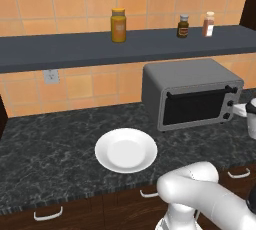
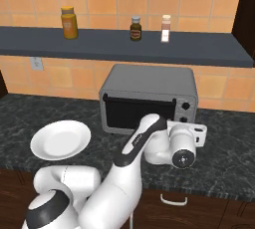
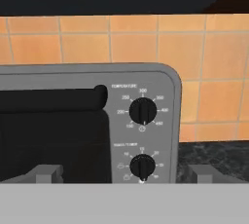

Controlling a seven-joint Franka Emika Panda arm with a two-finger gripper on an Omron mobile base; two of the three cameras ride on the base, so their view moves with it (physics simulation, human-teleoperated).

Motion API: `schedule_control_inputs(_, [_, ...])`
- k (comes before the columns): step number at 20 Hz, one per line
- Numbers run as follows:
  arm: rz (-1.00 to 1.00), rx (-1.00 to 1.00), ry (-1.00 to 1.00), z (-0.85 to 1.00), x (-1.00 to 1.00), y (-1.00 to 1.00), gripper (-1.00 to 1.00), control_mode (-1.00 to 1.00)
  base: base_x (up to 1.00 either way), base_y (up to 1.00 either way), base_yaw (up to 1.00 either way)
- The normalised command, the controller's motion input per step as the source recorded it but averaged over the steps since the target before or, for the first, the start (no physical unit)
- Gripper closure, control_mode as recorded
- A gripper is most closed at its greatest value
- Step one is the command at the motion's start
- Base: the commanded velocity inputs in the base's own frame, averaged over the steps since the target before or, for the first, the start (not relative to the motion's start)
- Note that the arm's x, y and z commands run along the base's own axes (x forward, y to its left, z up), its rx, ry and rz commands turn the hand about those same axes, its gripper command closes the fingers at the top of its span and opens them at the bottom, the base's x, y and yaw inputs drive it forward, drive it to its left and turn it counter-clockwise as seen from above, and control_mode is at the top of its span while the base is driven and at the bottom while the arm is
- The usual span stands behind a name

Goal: Pick up the kebab skewer and baguette bread, and place them inside the toaster oven. Close the toaster oven door and start by setting the timer.

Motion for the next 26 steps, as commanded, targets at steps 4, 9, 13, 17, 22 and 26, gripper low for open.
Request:
schedule_control_inputs(4, [0.0,0.0,0.0,-0.16,-0.01,0.0,-1.0,-1.0,0.0,0.0,0.0])
schedule_control_inputs(9, [0.0,0.0,0.0,-0.38,0.0,-0.01,-1.0,-1.0,0.0,0.0,0.0])
schedule_control_inputs(13, [0.0,0.0,0.0,-0.23,0.0,0.0,-1.0,-1.0,0.0,0.0,0.0])
schedule_control_inputs(17, [0.0,0.0,0.0,-0.31,0.0,-0.01,-1.0,-1.0,0.0,0.0,0.0])
schedule_control_inputs(22, [0.0,0.0,0.0,-0.25,0.0,-0.01,-1.0,-1.0,0.0,0.0,0.0])
schedule_control_inputs(26, [0.0,0.0,0.0,-0.04,0.1,-0.13,-1.0,-1.0,0.0,0.0,0.0])
